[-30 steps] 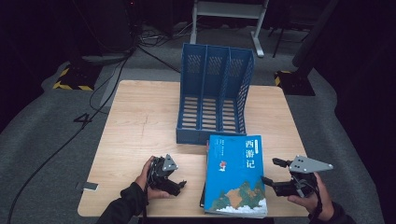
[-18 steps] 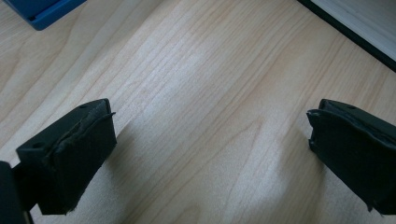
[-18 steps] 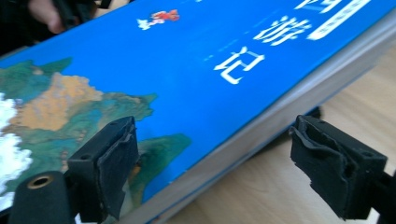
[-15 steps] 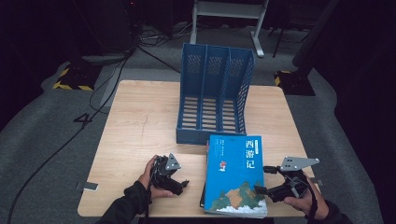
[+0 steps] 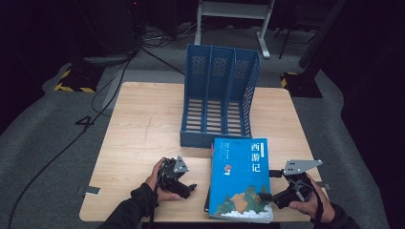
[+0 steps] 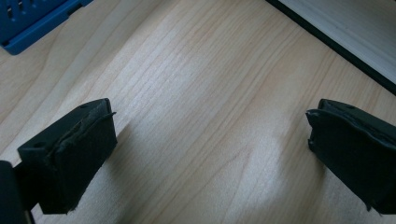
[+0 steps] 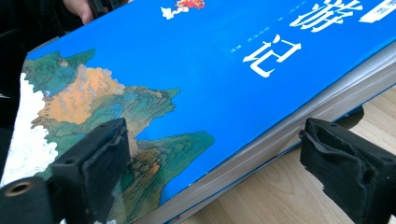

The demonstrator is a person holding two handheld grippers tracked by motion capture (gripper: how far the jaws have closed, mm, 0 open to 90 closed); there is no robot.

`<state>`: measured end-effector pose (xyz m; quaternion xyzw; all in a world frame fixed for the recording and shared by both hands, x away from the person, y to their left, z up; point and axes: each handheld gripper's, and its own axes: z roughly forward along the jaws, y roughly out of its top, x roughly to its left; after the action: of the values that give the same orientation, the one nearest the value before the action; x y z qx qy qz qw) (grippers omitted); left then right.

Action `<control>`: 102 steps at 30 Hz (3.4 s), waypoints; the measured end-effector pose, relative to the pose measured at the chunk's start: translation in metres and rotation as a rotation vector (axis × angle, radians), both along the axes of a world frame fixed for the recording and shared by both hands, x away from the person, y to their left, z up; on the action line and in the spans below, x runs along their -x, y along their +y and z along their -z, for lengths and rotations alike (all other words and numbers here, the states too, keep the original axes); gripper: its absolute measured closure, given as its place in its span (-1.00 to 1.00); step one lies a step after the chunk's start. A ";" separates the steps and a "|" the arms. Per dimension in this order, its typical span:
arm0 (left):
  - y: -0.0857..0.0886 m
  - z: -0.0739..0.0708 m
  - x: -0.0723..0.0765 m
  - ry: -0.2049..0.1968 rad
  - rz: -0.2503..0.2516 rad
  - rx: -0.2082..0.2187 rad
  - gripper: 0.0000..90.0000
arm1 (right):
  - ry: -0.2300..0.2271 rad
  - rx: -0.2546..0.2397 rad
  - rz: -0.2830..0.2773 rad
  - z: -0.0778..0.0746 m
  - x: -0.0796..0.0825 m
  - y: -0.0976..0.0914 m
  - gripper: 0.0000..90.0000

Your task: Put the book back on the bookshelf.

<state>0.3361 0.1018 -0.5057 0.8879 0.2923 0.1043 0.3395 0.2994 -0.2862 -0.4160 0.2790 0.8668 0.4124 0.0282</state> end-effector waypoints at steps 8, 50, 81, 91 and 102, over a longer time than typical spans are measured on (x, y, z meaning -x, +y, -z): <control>-0.005 0.000 -0.002 -0.001 0.014 -0.001 -0.97 | -0.034 -0.020 -0.002 -0.002 -0.004 -0.003 -0.67; -0.019 -0.021 -0.028 -0.076 0.005 0.098 -0.42 | -0.097 -0.200 -0.045 0.008 -0.038 0.023 0.32; -0.023 -0.052 -0.040 -0.138 0.015 0.243 0.41 | -0.235 -0.220 -0.106 -0.006 -0.029 0.033 0.34; -0.024 -0.066 -0.047 -0.126 0.008 0.350 0.57 | -0.321 -0.248 -0.118 -0.018 -0.018 0.032 0.39; -0.026 -0.088 -0.053 -0.137 0.034 0.421 0.86 | -0.352 -0.261 -0.109 -0.028 -0.016 0.030 0.48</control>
<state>0.3887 0.0760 -0.4175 0.7930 0.2691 0.0951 0.5383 0.3154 -0.2558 -0.3880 0.1565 0.8015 0.5644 0.1204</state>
